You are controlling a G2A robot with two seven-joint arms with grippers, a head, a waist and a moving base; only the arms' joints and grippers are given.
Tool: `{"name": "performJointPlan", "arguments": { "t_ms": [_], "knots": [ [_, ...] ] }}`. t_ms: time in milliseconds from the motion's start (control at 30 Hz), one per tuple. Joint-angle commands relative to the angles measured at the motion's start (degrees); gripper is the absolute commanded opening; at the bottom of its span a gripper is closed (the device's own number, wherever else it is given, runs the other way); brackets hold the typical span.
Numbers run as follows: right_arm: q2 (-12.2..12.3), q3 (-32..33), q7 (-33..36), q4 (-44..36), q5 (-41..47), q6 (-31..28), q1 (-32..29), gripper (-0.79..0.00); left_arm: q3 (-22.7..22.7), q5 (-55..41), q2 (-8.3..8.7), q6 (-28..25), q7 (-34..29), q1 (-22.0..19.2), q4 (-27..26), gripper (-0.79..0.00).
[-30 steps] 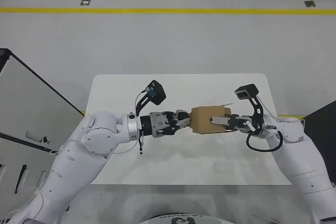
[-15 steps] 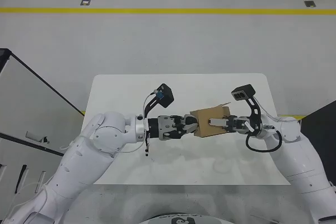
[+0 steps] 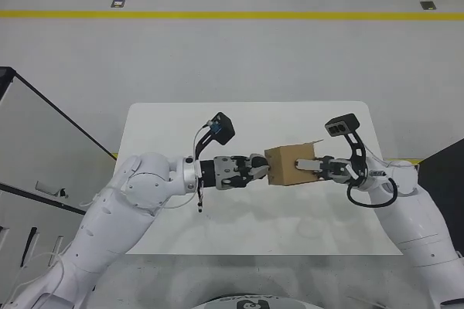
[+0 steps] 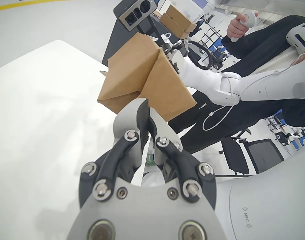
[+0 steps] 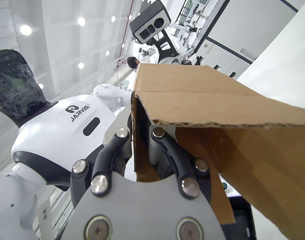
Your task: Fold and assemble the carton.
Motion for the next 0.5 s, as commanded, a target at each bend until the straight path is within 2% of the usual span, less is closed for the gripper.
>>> {"name": "performJointPlan", "arguments": {
  "t_ms": [0,467],
  "knots": [
    [-0.14,-0.12,0.58,-0.05,1.6,0.57,-0.05,-0.785,0.15,-0.17,-0.02,-0.27,-0.28,-0.21,-0.58,-0.785],
    [-1.94,-0.57,5.35,2.34,6.79,5.33,1.19,-0.785,-0.79,-1.31,0.14,-0.8,-0.8,-0.85,-2.85,-0.785]
  ]
}}
